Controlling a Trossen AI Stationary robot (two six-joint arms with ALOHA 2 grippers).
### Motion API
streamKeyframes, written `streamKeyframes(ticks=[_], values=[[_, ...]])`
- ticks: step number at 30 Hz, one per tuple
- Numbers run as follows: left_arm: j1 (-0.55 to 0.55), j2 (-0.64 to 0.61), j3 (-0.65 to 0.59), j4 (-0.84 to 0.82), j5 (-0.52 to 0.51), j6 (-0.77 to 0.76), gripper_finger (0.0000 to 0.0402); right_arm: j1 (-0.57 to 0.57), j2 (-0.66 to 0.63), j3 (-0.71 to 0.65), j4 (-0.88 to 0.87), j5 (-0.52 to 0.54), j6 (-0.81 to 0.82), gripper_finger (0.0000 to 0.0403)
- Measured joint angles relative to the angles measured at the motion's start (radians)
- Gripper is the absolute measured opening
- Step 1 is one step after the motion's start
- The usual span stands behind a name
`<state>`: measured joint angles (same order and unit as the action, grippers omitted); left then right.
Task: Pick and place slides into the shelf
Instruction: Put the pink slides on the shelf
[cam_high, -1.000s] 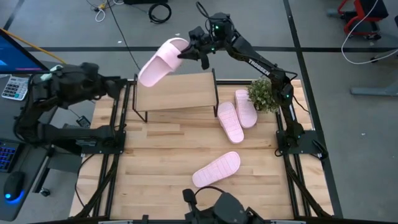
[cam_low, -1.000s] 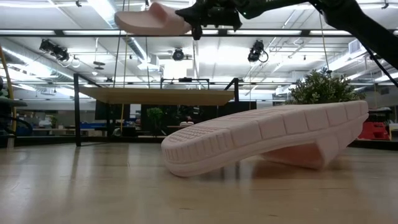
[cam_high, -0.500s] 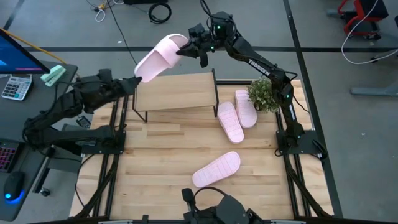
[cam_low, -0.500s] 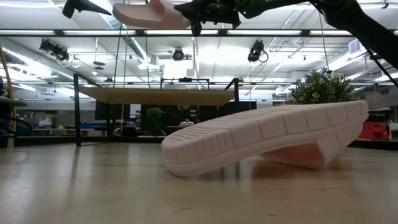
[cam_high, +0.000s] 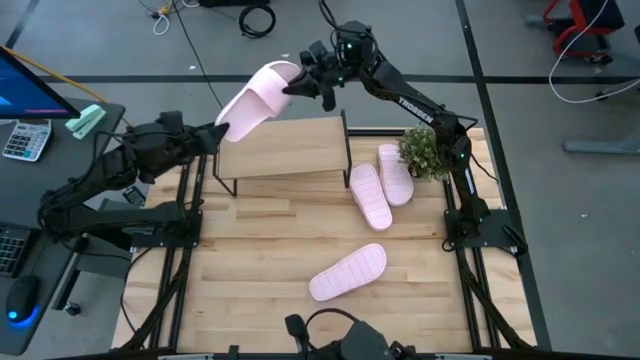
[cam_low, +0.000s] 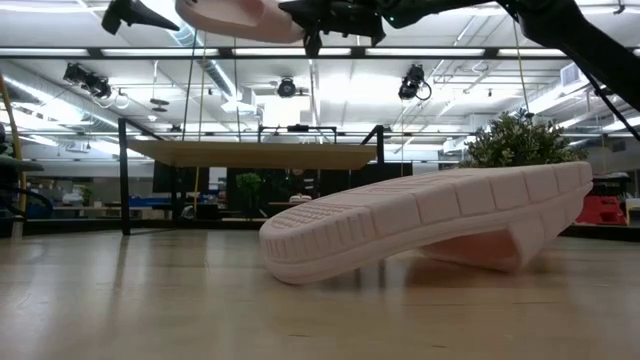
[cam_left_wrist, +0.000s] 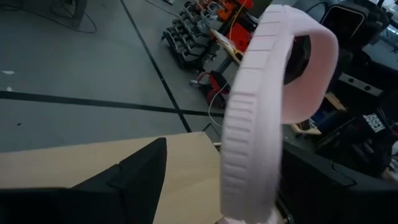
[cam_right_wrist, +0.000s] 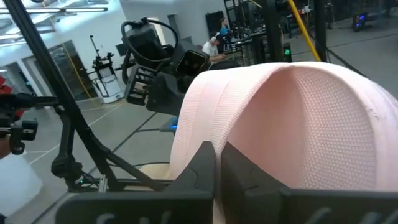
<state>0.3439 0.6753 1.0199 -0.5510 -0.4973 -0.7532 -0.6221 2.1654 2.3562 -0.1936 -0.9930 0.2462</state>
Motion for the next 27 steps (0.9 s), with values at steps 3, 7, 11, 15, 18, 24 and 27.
streamKeyframes(ticks=[3,7,11,15,18,24,27], values=[[0.0,0.007,0.0,0.001,0.003,0.0,0.0286,0.013,0.0,0.0,0.0,-0.002,-0.003,0.0007],[0.0,0.019,0.0,0.002,0.005,-0.017,0.0278,0.025,0.0,0.0,0.0,0.008,-0.018,0.0007],[-0.001,0.034,0.0,0.006,0.004,-0.021,0.0251,0.027,0.0,0.0,-0.001,0.012,-0.02,0.0007],[-0.001,0.044,0.0,0.019,0.006,-0.026,0.0206,0.028,0.0,-0.001,-0.001,0.012,-0.02,0.0007],[-0.001,0.045,0.0,0.038,0.007,-0.028,0.0159,0.028,0.0,-0.001,-0.001,0.012,-0.018,0.001],[-0.002,0.043,0.0,0.098,-0.008,-0.016,0.0077,0.028,0.0,-0.001,0.005,0.026,-0.036,0.0046],[-0.002,0.043,0.0,0.101,-0.019,-0.016,0.0077,0.028,0.0,-0.001,0.004,0.035,-0.04,0.0068]])
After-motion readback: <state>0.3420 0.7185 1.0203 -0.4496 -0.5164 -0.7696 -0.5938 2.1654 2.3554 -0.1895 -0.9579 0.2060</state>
